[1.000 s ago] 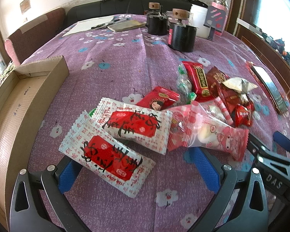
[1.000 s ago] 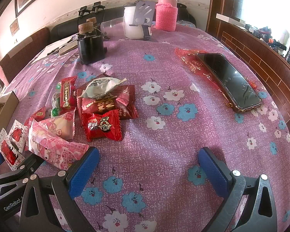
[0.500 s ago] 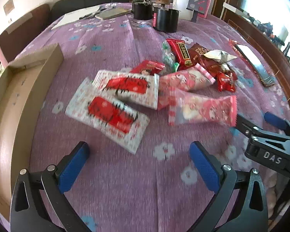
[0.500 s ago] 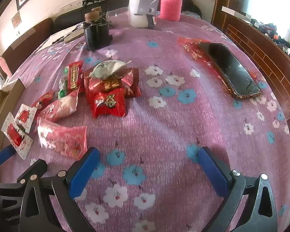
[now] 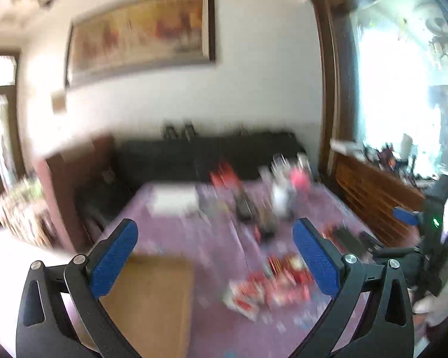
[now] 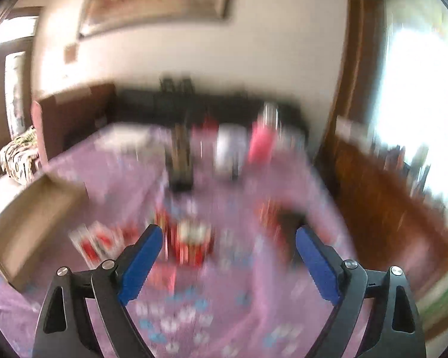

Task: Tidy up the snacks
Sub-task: 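Raise both tools and move them over the snack pile, then grasp the pink candy bag with the right gripper while the left grasps a white-red wafer pack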

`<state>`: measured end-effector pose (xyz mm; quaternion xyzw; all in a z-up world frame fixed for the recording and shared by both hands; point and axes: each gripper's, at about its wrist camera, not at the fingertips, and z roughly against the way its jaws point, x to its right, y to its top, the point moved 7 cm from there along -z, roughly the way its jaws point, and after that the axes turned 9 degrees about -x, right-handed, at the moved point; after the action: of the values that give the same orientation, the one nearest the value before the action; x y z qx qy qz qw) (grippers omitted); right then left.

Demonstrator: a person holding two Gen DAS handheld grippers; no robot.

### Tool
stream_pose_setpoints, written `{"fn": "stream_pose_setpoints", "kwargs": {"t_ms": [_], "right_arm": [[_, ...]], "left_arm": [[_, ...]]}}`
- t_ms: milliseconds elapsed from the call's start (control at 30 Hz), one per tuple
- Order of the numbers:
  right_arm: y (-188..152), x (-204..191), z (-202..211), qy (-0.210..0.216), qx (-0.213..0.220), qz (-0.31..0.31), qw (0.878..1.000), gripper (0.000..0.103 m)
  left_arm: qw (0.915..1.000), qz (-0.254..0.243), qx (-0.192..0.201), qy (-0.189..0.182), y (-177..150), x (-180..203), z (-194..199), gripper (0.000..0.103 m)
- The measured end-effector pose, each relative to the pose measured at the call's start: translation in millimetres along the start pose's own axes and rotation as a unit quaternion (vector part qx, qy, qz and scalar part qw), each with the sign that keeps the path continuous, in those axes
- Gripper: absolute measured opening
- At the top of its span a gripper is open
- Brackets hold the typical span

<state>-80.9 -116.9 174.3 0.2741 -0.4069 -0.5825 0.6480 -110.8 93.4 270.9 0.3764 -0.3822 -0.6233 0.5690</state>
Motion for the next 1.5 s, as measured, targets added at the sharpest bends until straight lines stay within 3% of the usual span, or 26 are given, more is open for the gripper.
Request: {"fn": "stream_pose_setpoints", "kwargs": {"t_ms": [100,233,367,500,567,633,700,733,800,867,967,1000,1067,1133,1167,1267,1333,1433,1500], "right_arm": [[61,7,48,0.005,0.052,-0.005,0.999,0.094],[129,41,88,0.02,0.086,-0.072,0.993,0.094],[209,77,129,-0.066,0.121,-0.069,0.988,0.094],[289,122,179,-0.09,0.131,-0.128,0.979,0.094],[312,140,204,-0.112,0.143,-0.152,0.972,0.103],[320,148,215,-0.108,0.14,-0.162,0.971,0.103],[308,145,207,-0.089,0.128,-0.161,0.975,0.103],[295,140,196,-0.068,0.118,-0.157,0.978,0.103],[255,122,159,-0.023,0.077,-0.142,0.987,0.103],[201,95,114,0.02,0.021,-0.118,0.993,0.103],[107,44,41,0.084,-0.052,-0.078,0.992,0.099],[80,28,22,0.099,-0.072,-0.068,0.99,0.096],[19,-8,-25,0.128,-0.125,-0.046,0.983,0.081],[-30,-40,-66,0.157,-0.18,-0.038,0.97,0.067],[-54,-58,-90,0.171,-0.215,-0.03,0.961,0.057],[-87,-88,-130,0.176,-0.251,0.0,0.952,0.052],[-97,-102,-151,0.186,-0.263,0.015,0.947,0.052],[-92,-123,-161,0.201,-0.268,0.043,0.941,0.054],[-91,-133,-165,0.208,-0.263,0.06,0.94,0.055]], "left_arm": [[0.9971,-0.029,0.044,0.055,67,-20,34,0.103],[0.9924,-0.024,0.081,0.09,120,-49,67,0.103],[0.9881,-0.024,0.09,0.122,186,-70,88,0.103],[0.9724,-0.024,0.105,0.207,251,-95,107,0.103],[0.9619,-0.03,0.123,0.242,271,-104,112,0.103],[0.9598,-0.032,0.13,0.246,270,-110,116,0.103],[0.9721,-0.037,0.131,0.191,251,-106,112,0.103],[0.981,-0.043,0.113,0.151,230,-100,96,0.103],[0.9907,-0.047,0.067,0.108,190,-91,68,0.103],[0.9972,-0.044,0.019,0.057,141,-78,30,0.103],[0.9988,-0.019,-0.046,-0.003,57,-63,-31,0.103],[0.9972,-0.01,-0.068,-0.028,26,-58,-54,0.103],[0.9885,0.011,-0.127,-0.081,-25,-47,-94,0.103],[0.9709,0.053,-0.185,-0.143,-67,-39,-127,0.103],[0.9589,0.078,-0.212,-0.172,-90,-42,-145,0.098],[0.9363,0.111,-0.267,-0.2,-139,-48,-175,0.086],[0.936,0.106,-0.275,-0.193,-153,-49,-190,0.085],[0.9454,0.076,-0.27,-0.167,-146,-56,-196,0.085],[0.942,0.065,-0.286,-0.163,-149,-51,-201,0.085]]}}
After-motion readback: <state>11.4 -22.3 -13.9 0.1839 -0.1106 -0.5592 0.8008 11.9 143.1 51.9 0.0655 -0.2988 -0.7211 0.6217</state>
